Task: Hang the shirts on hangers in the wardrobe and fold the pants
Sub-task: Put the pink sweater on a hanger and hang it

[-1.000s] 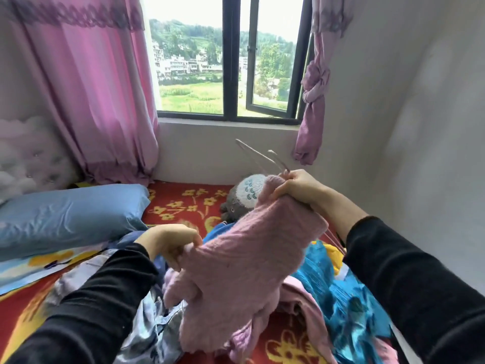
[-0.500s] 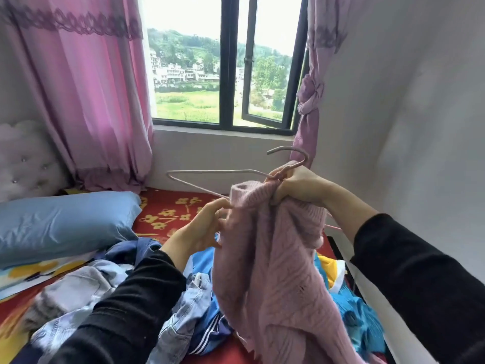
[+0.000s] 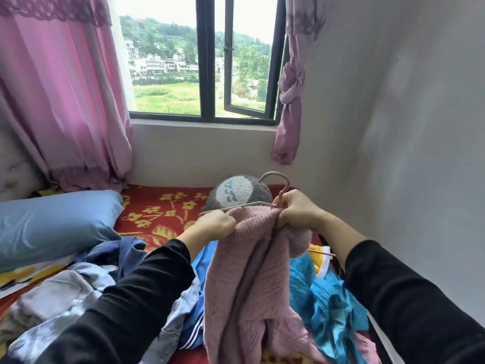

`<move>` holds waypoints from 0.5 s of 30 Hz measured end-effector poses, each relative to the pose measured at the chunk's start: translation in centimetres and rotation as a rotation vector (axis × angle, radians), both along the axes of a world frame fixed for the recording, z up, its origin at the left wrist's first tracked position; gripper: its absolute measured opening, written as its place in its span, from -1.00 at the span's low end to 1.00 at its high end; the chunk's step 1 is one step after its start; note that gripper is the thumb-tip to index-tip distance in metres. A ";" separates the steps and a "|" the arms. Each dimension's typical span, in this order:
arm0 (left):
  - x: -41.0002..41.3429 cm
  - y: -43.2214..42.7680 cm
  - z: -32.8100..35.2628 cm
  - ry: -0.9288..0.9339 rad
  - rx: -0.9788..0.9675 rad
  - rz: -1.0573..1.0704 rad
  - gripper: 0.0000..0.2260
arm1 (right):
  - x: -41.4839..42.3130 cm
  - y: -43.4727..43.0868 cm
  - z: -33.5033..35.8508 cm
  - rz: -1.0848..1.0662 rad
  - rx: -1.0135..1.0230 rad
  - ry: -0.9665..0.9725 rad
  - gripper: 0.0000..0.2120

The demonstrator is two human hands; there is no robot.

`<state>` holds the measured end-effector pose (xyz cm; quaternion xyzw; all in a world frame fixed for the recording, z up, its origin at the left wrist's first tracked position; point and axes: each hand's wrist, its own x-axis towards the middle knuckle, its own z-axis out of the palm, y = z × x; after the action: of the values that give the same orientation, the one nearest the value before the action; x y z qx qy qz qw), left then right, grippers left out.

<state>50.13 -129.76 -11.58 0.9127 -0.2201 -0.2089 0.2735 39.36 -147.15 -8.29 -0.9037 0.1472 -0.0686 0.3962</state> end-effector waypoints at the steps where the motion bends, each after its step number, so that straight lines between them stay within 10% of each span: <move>1: 0.1 0.2 -0.1 0.015 -0.039 0.030 -0.84 | 0.1 -0.1 -0.8 -0.016 0.013 -0.007 -0.79; 8: 0.8 0.5 0.4 0.505 -0.639 0.308 -0.81 | 0.8 0.7 -2.9 -0.138 0.340 -0.257 -0.54; 15: 1.4 1.0 -0.4 0.466 -0.698 0.361 -0.85 | 1.3 -0.3 1.9 -0.361 0.629 -0.578 -0.46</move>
<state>51.56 -128.76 -12.00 0.7184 -0.0473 -0.2711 0.6389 40.62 -147.48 -6.39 -0.6431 0.1994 -0.3378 0.6577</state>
